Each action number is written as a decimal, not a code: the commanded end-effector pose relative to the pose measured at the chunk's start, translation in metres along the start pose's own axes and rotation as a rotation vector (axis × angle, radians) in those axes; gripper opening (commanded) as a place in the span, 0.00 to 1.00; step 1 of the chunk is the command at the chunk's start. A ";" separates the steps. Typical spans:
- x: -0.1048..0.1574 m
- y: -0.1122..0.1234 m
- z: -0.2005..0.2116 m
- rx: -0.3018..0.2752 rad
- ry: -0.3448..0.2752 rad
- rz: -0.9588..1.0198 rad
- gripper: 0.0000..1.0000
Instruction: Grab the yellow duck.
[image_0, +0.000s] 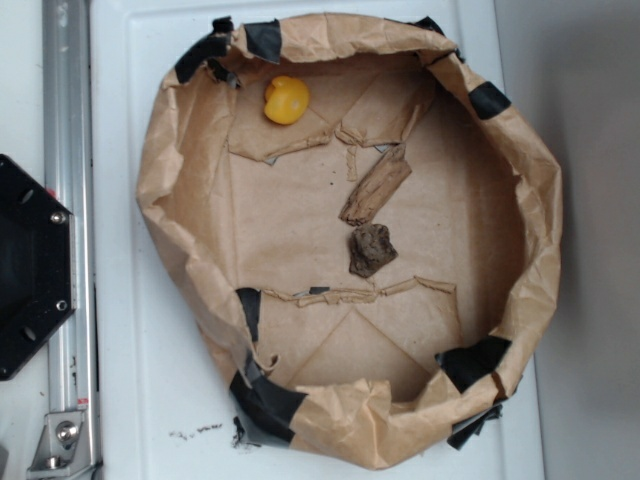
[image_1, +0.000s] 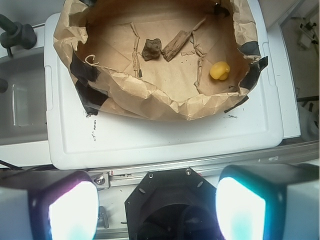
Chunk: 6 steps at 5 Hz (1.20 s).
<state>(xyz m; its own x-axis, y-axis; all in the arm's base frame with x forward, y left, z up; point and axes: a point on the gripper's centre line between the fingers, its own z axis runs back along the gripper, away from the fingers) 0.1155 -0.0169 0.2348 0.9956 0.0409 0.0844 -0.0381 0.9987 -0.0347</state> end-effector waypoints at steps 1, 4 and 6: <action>0.098 0.028 -0.012 0.236 -0.079 -0.142 1.00; 0.135 0.058 -0.123 0.407 -0.001 -0.726 1.00; 0.137 0.077 -0.162 0.429 0.036 -0.781 1.00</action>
<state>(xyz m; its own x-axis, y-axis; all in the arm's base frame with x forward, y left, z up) 0.2605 0.0617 0.0768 0.7448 -0.6561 -0.1219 0.6474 0.6661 0.3705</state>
